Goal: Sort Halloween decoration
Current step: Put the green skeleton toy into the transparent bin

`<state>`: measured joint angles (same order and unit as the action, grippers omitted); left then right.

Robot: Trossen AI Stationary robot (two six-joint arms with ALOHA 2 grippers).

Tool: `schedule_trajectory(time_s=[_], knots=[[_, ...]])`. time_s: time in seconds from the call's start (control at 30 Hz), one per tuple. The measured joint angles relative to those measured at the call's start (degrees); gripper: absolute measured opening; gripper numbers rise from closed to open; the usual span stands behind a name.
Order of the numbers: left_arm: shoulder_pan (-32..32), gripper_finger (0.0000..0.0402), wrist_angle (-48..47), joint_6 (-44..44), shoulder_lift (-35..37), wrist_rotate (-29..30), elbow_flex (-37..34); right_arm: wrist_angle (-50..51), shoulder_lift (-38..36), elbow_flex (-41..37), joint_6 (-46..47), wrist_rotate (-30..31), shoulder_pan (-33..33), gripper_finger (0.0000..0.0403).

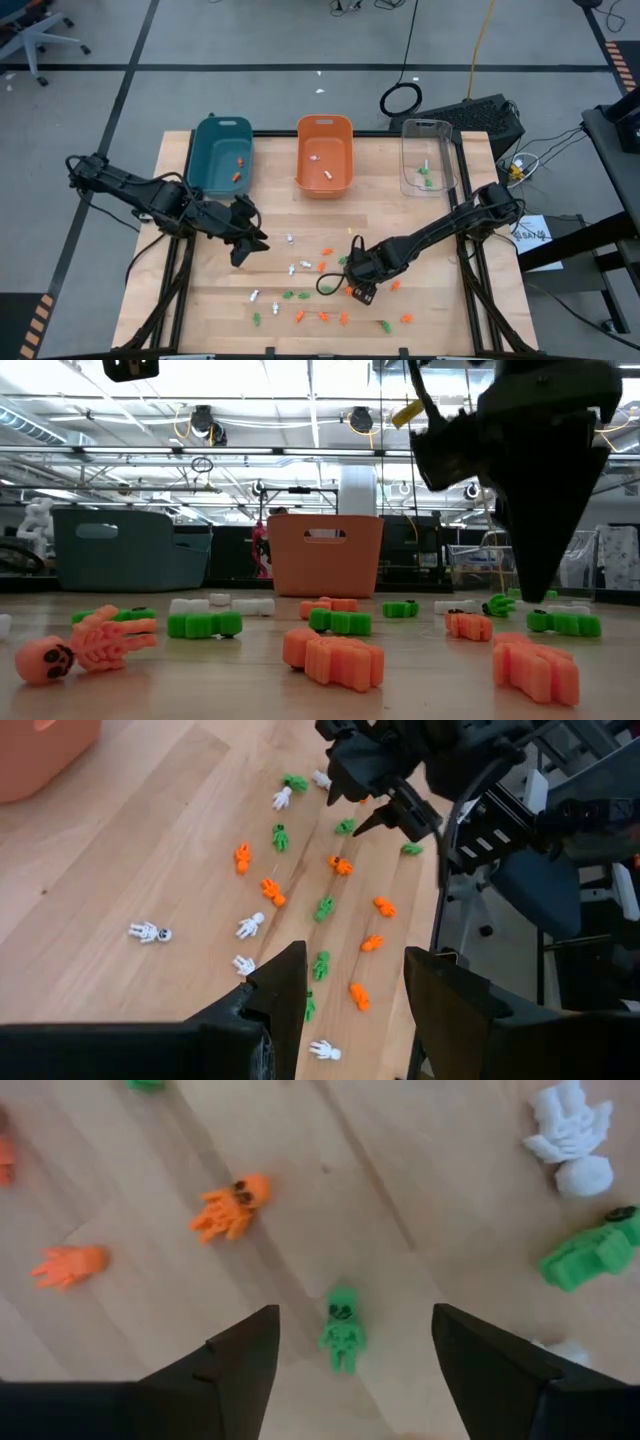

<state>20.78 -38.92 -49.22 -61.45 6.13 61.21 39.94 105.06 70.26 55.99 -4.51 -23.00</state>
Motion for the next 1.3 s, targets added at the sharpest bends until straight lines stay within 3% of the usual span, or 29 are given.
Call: schedule_trajectory(time_s=[0.3,0.63,1.3], knots=[[0.00,0.0169,-0.04,-0.01,0.00,0.02,0.00,-2.55,0.00,-3.16,-0.57,0.36,-1.65,0.0243],[-0.02,0.0169,-0.11,0.03,0.00,2.22,0.00,-2.52,-0.04,-4.24,-1.66,6.63,-5.72,0.0229],[-0.02,0.0169,2.54,-0.08,0.00,5.00,0.00,-6.64,-0.07,-4.30,-4.85,7.61,-5.95,0.0008]])
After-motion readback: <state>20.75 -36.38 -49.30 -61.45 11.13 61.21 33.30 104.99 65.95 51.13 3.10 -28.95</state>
